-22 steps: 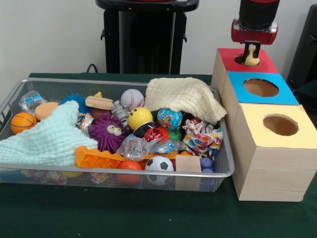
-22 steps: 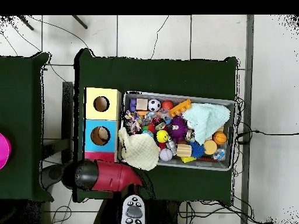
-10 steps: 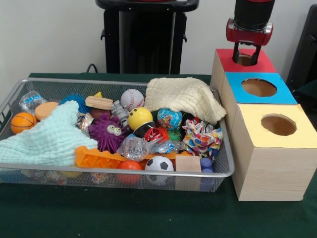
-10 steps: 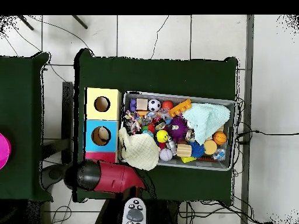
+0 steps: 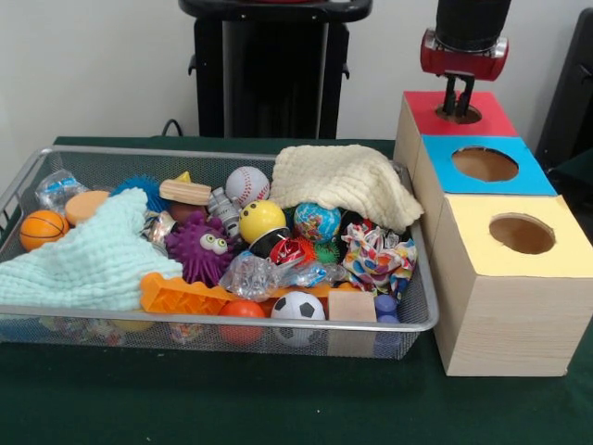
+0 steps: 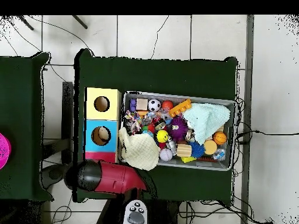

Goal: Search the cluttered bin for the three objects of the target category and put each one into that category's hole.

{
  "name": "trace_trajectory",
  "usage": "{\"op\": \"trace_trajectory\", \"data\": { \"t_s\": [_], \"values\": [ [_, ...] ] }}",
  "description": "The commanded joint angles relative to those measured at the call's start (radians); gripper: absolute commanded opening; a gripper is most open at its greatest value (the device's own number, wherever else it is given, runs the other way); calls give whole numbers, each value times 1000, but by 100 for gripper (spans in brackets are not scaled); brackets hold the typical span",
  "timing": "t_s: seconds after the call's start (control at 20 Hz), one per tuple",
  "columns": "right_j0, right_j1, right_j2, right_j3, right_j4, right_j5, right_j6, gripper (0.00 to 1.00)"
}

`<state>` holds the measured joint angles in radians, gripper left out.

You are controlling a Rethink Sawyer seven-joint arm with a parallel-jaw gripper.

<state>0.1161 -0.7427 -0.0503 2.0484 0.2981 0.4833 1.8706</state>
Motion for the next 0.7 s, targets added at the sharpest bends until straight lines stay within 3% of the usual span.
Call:
{"op": "trace_trajectory", "data": {
  "t_s": [0.05,0.5,0.7],
  "values": [
    [-15,-17,-31,-27,-27,127,166,0],
    [-29,-59,-57,-48,-47,205,134,0],
    [-58,-115,-79,-83,-85,241,76,0]
  ]
}}
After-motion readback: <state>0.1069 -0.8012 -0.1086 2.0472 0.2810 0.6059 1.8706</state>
